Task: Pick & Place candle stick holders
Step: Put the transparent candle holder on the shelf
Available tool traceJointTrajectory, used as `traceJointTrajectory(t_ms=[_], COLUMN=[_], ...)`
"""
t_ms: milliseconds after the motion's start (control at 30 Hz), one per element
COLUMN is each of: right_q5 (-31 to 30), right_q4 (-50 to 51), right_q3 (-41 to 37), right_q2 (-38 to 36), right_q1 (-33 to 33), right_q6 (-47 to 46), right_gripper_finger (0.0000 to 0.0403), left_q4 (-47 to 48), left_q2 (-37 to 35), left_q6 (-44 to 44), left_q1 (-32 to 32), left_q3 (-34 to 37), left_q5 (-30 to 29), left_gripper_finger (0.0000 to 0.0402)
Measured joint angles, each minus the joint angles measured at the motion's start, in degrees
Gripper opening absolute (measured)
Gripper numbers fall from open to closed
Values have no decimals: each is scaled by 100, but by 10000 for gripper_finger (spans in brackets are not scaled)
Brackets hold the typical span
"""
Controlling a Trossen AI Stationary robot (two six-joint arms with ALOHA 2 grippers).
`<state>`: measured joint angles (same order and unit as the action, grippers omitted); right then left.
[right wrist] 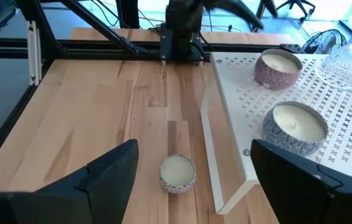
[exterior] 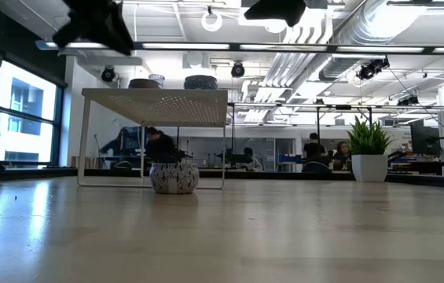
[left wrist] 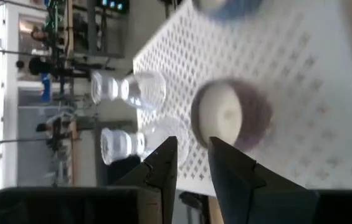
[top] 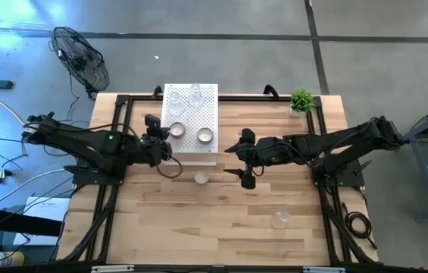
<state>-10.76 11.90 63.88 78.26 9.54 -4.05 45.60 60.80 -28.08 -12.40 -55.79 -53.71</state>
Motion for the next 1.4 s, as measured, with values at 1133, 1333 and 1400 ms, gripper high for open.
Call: traceJointTrajectory(t_ms=[1133, 1333, 1400], right_q5=[374, 367, 368], right_q4=[1715, 1961, 2056], right_q3=[2, 2, 2], right_q2=[0, 0, 0], right_q1=[799, 1043, 1098], right_q6=[-2027, -2491, -2672], right_gripper_finger=[305, 305, 305], left_q4=[-12, -518, -516], left_q2=[277, 356, 379], left_q6=[3115, 3089, 3107], left_q1=[-861, -862, -863], left_q3=[-1317, -1320, -1312], left_q5=[4550, 4817, 4687], left_gripper_finger=[86, 123, 155])
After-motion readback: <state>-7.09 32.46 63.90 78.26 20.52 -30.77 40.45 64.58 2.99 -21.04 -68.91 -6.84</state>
